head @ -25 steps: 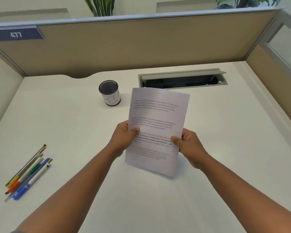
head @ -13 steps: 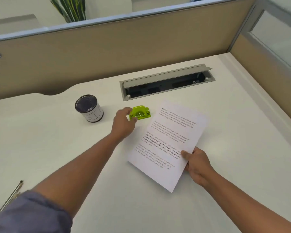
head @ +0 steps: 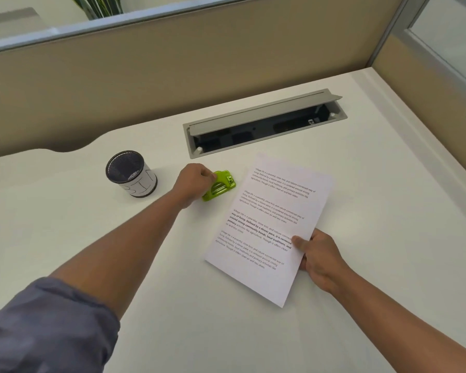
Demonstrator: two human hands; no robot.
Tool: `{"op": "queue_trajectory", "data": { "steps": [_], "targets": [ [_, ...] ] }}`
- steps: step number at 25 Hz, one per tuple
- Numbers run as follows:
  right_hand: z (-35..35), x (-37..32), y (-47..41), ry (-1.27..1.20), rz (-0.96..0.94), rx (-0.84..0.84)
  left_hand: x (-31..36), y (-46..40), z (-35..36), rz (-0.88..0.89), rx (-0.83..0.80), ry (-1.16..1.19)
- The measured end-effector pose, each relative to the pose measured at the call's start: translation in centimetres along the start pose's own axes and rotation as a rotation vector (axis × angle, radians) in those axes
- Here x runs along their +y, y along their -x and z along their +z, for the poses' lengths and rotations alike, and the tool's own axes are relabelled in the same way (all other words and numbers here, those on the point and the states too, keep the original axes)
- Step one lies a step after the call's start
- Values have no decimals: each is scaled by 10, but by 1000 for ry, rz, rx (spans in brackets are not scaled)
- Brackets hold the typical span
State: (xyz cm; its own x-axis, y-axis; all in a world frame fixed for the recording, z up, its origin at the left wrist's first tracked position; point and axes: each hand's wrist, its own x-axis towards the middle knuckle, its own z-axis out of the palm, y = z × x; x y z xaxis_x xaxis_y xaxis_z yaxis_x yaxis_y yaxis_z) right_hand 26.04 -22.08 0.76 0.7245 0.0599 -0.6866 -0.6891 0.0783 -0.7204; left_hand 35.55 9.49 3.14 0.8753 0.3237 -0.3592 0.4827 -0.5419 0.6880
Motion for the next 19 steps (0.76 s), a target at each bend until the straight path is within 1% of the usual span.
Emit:
{"op": "queue_trajectory", "data": {
  "steps": [4, 8, 13, 16, 19],
  "targets": [
    [-8, -8, 7, 61, -1, -37, -23, 42, -5, -124, 116, 131],
    [-17, -14, 18, 149, 39, -146, -54, 99, -7, -226, 176, 237],
    [-22, -9, 33, 278, 89, -263, -91, 166, 6, -356, 148, 438],
    [-23, -5, 40, 359, 101, -312, -103, 199, 17, -389, 134, 527],
    [-22, 0, 46, 415, 108, -358, -108, 224, 27, -394, 136, 552]
  ]
}}
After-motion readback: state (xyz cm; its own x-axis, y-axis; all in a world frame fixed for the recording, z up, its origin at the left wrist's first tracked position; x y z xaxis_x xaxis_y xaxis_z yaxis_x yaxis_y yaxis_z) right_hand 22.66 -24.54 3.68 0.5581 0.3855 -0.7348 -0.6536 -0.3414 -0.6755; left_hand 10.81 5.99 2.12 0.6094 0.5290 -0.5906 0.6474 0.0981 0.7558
